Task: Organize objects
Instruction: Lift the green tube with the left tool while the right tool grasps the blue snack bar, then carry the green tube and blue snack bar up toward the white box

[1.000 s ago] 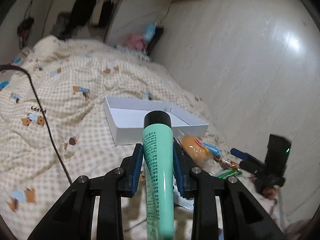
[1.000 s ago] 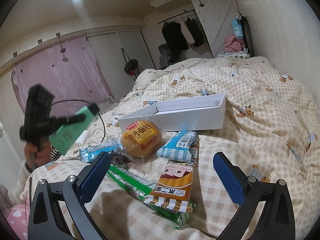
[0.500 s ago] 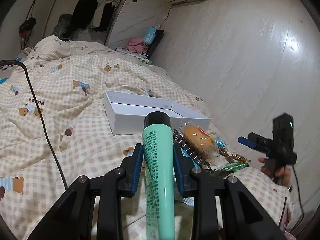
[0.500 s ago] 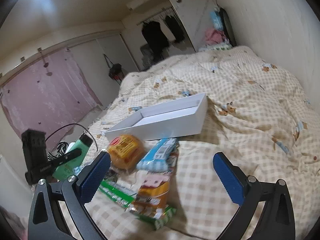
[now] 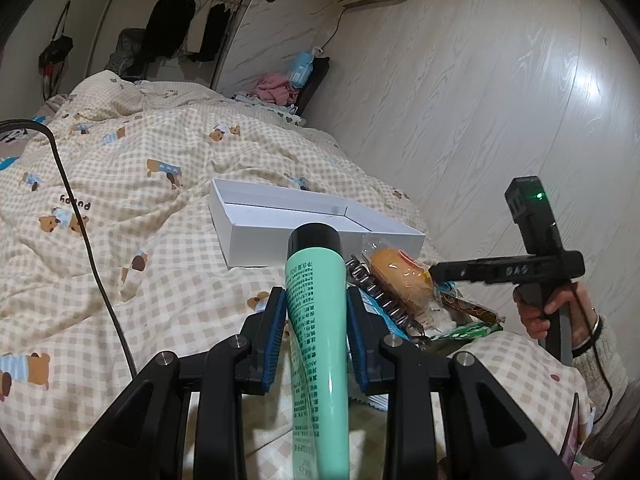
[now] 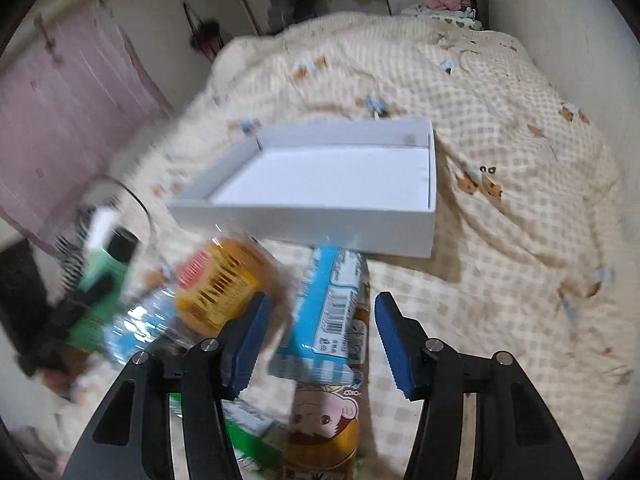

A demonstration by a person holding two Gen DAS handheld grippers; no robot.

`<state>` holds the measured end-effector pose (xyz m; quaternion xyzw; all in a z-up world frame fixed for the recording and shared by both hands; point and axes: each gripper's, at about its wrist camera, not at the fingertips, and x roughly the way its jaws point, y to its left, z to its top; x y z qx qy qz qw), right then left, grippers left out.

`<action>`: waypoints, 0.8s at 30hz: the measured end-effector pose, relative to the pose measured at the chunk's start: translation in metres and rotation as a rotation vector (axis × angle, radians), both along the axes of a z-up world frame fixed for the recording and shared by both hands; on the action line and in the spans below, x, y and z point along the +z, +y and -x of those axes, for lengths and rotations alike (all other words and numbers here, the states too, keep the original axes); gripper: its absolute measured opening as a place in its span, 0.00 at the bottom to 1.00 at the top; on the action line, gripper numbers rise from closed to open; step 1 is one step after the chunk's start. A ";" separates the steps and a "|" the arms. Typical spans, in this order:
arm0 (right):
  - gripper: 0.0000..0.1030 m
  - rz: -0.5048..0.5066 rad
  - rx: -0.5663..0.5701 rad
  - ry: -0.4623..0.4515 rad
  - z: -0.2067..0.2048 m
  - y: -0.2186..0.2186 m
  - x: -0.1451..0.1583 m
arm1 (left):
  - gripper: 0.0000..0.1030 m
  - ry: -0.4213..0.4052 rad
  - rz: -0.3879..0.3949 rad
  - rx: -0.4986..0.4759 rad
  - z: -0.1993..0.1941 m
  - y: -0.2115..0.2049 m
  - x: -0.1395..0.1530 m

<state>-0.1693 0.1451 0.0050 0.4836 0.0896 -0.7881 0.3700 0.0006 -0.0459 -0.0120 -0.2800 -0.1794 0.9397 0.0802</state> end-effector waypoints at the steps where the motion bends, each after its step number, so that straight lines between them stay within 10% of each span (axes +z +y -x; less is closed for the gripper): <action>1: 0.41 -0.016 0.004 -0.003 -0.001 -0.001 -0.003 | 0.31 0.000 0.000 0.000 0.000 0.000 0.000; 24: 0.32 0.200 0.064 -0.008 -0.067 0.063 0.034 | 0.31 -0.001 -0.001 0.000 0.000 -0.001 0.000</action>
